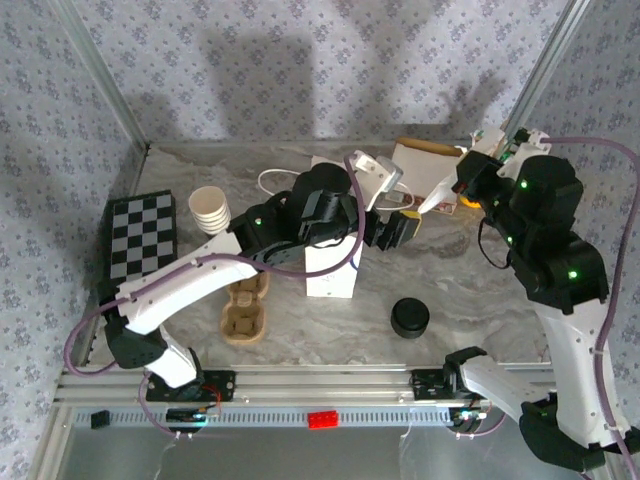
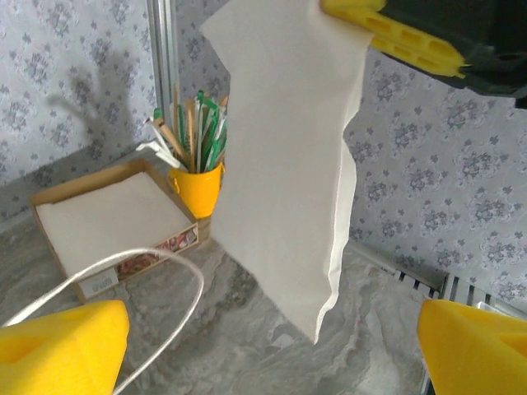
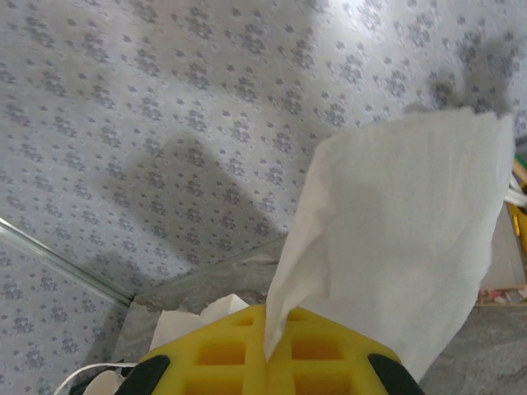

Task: Pack the takeout coffee

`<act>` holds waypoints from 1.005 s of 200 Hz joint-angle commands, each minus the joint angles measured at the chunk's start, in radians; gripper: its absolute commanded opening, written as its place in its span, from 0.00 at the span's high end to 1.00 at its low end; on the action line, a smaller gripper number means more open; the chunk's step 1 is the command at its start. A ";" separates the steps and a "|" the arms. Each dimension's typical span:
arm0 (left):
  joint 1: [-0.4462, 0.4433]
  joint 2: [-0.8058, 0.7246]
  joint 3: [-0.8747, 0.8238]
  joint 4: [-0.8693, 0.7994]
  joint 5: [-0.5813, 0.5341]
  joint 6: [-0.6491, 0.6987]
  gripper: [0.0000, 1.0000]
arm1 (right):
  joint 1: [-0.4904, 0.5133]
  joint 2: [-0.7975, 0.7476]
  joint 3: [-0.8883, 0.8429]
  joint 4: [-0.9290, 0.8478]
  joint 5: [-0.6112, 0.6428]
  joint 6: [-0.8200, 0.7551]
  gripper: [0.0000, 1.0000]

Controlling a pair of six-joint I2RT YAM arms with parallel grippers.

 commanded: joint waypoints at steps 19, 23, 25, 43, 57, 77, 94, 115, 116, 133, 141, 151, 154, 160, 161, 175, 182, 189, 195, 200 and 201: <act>-0.008 0.009 0.056 0.031 0.044 0.031 0.10 | 0.004 0.010 0.073 -0.022 -0.105 -0.057 1.00; -0.010 0.007 0.053 0.033 0.047 0.028 0.10 | 0.005 0.013 0.068 -0.015 -0.118 -0.049 1.00; -0.010 0.006 0.053 0.035 0.047 0.026 0.10 | 0.005 0.013 0.064 -0.010 -0.124 -0.045 1.00; -0.008 0.002 0.046 0.050 0.069 0.010 0.10 | 0.012 0.026 0.037 0.036 -0.183 -0.018 1.00; -0.009 0.007 0.042 0.065 0.074 -0.004 0.10 | 0.021 0.046 0.043 0.053 -0.214 -0.012 1.00; -0.009 0.030 0.064 0.066 0.080 -0.017 0.13 | 0.026 0.067 0.064 0.067 -0.215 -0.012 1.00; -0.010 0.050 0.087 0.071 0.094 -0.021 0.16 | 0.031 0.072 0.063 0.087 -0.229 -0.001 1.00; -0.008 0.085 0.122 0.059 0.066 -0.017 0.24 | 0.039 0.078 0.059 0.098 -0.246 0.012 1.00; -0.008 0.088 0.125 0.056 0.063 -0.018 0.24 | 0.040 0.078 0.060 0.098 -0.247 0.013 1.00; -0.006 0.120 0.186 0.013 0.012 -0.022 0.37 | 0.045 0.076 0.058 0.102 -0.251 0.014 1.00; -0.004 0.134 0.211 -0.010 -0.010 -0.024 0.46 | 0.045 0.074 0.058 0.099 -0.242 0.012 1.00; -0.001 0.149 0.235 -0.031 -0.029 -0.028 0.55 | 0.044 0.069 0.056 0.097 -0.236 0.009 1.00; 0.000 0.152 0.240 -0.036 -0.034 -0.032 0.57 | 0.044 0.068 0.056 0.097 -0.235 0.009 1.00; 0.003 0.157 0.248 -0.043 -0.040 -0.036 0.62 | 0.045 0.066 0.054 0.099 -0.234 0.008 1.00; 0.004 0.158 0.248 -0.043 -0.040 -0.037 0.63 | 0.044 0.066 0.053 0.099 -0.233 0.007 1.00; 0.007 0.160 0.252 -0.044 -0.051 -0.036 0.78 | 0.045 0.063 0.050 0.103 -0.231 0.004 1.00; 0.008 0.161 0.253 -0.046 -0.058 -0.033 0.85 | 0.044 0.061 0.049 0.103 -0.230 0.005 1.00; 0.010 0.160 0.255 -0.047 -0.063 -0.031 0.90 | 0.044 0.058 0.048 0.103 -0.227 0.004 1.00; 0.011 0.159 0.257 -0.051 -0.067 -0.025 0.93 | 0.043 0.057 0.047 0.104 -0.227 0.001 1.00; 0.013 0.159 0.260 -0.056 -0.076 -0.023 0.95 | 0.043 0.055 0.049 0.104 -0.228 0.001 1.00; 0.013 0.158 0.261 -0.057 -0.077 -0.023 0.95 | 0.044 0.056 0.049 0.104 -0.228 0.001 1.00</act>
